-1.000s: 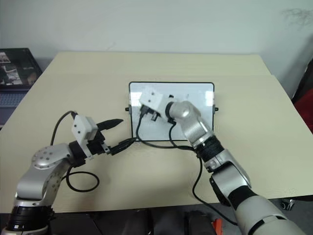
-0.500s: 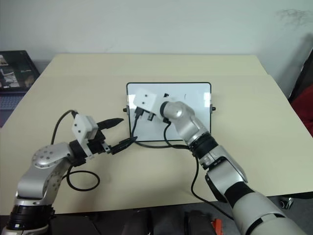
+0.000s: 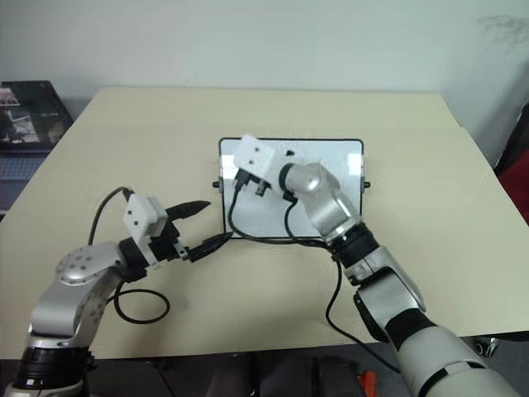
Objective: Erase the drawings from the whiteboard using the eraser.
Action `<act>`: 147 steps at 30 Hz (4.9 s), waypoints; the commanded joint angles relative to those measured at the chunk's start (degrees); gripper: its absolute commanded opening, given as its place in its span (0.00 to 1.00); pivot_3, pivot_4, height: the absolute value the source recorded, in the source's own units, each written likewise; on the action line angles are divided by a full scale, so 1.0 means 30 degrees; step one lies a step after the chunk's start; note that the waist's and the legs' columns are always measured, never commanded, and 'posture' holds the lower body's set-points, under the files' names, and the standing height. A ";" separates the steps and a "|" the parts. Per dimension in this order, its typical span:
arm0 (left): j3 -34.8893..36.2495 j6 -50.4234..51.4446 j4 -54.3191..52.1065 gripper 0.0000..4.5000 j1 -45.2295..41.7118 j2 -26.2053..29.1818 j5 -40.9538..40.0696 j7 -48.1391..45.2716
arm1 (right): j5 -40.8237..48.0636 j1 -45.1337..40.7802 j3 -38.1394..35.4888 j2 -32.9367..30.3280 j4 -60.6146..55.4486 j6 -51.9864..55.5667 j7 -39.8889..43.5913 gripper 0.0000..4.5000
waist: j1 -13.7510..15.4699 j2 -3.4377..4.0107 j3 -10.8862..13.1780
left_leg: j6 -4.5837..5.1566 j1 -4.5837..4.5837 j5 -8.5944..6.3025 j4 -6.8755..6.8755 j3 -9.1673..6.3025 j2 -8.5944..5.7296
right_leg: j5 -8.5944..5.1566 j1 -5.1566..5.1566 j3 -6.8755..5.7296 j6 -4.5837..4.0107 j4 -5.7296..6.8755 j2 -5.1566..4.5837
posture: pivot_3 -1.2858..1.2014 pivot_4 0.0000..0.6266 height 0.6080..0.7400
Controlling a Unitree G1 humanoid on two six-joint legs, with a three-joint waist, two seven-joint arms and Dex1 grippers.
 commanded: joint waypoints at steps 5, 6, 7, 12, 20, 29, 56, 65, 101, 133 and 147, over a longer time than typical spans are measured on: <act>-0.0241 0.0500 -0.1362 1.00 -0.0645 0.0058 -0.0764 -0.0251 | 0.1397 0.3057 -0.2159 -0.1302 -0.7013 0.3667 0.0034 0.29 | 0.0049 -0.0006 -0.0004 | -0.0003 0.0000 -0.0001 -0.0029 0.0010 -0.0002 | -0.0002 -0.0001 0.0012 0.0003 -0.0020 0.0001 | 0.52 0.24 1.00; -0.0306 0.0597 -0.1451 1.00 -0.0723 0.0091 -0.0820 -0.0320 | 0.1510 0.3590 -0.2321 -0.1479 -0.7818 0.4219 0.0041 0.29 | 0.0064 -0.0005 -0.0003 | -0.0003 -0.0003 -0.0001 -0.0031 0.0011 -0.0005 | -0.0002 0.0001 0.0014 0.0003 -0.0023 0.0000 | 0.52 0.24 1.00; -0.0364 0.0682 -0.1535 1.00 -0.0805 0.0106 -0.0862 -0.0381 | 0.1614 0.4075 -0.2445 -0.1650 -0.8549 0.4749 -0.0004 0.29 | 0.0082 0.0001 0.0001 | -0.0002 -0.0001 -0.0001 -0.0028 0.0023 -0.0008 | -0.0002 0.0000 0.0027 0.0004 -0.0024 0.0000 | 0.52 0.24 1.00; -0.0837 0.1197 -0.1813 1.00 -0.1560 0.0136 -0.1003 -0.0636 | 0.1856 0.6162 -0.3242 -0.2529 -1.1431 0.6978 -0.0589 0.29 | 0.0119 0.0003 0.0002 | -0.0002 0.0001 -0.0001 -0.0024 0.0036 -0.0014 | -0.0004 -0.0011 0.0041 0.0006 -0.0010 0.0010 | 0.52 0.24 1.00; -0.1527 0.1279 -0.1083 1.00 -0.2708 0.0351 -0.0490 -0.1094 | 0.1353 0.5293 -0.2797 -0.2898 -0.9545 0.5574 -0.2158 0.29 | 0.0047 0.0004 0.0003 | -0.0001 0.0002 0.0000 -0.0021 0.0041 -0.0022 | -0.0004 -0.0024 0.0060 0.0006 -0.0006 0.0048 | 0.52 0.24 1.00; -0.1364 0.1183 -0.0735 1.00 -0.2783 0.0495 -0.0122 -0.0992 | 0.1008 0.3081 -0.1914 -0.1784 -0.5572 0.2389 -0.3638 0.29 | -0.0015 0.0005 0.0003 | 0.0000 0.0000 0.0000 -0.0007 0.0051 -0.0020 | -0.0003 -0.0026 0.0069 0.0005 -0.0008 0.0050 | 0.52 0.24 1.00; -0.0822 0.0996 0.0164 1.00 -0.2258 0.0719 0.0061 -0.0631 | 0.0691 0.7862 0.0511 -0.1348 0.0392 -0.1549 -0.2696 0.29 | -0.0193 -0.0112 -0.0107 | 0.0032 0.0683 0.0012 0.0024 -0.0008 -0.0002 | -0.0041 0.0566 0.0054 0.0071 -0.0005 0.0004 | 0.52 0.24 1.00; -0.0319 0.0287 0.1009 1.00 -0.2041 0.0513 0.0485 0.0011 | 0.1944 0.6448 -0.1337 -0.1490 -0.6218 0.1173 -0.2339 0.29 | -0.0139 -0.0023 -0.0018 | 0.0034 0.0508 0.0015 -0.0001 -0.0013 0.0046 | -0.0040 0.0494 0.0057 0.0067 -0.0002 -0.0011 | 0.52 0.24 1.00; -0.0630 -0.0288 0.1322 1.00 -0.1701 0.0032 0.0598 -0.0085 | 0.3847 0.9930 -0.2535 -0.2153 -1.2090 0.1750 -0.1747 0.29 | 0.0241 -0.0024 -0.0016 | -0.0003 0.0008 0.0034 -0.0090 0.0042 -0.0013 | 0.0011 -0.0013 0.0048 0.0021 -0.0031 0.0008 | 0.52 0.24 1.00; -0.0886 -0.0059 0.0327 1.00 -0.1672 -0.1615 0.0400 0.0860 | 0.4153 1.9876 -0.5463 -0.3150 -1.8002 -0.2196 -0.5040 0.29 | 0.0271 -0.0023 -0.0016 | -0.0019 0.0041 0.0018 -0.0090 -0.0002 -0.0049 | 0.0005 0.0092 0.0022 0.0031 -0.0118 0.0063 | 0.52 0.24 1.00; -0.1785 -0.0050 -0.0320 1.00 -0.2262 -0.1932 0.0621 0.0948 | 0.3052 1.0083 -0.4330 -0.3781 -0.9766 -0.2072 -0.4245 0.28 | 0.0314 -0.0020 -0.0014 | -0.0012 0.0039 0.0017 0.0056 -0.0010 -0.0047 | 0.0007 0.0112 0.0001 0.0029 -0.0001 0.0076 | 0.52 0.24 1.00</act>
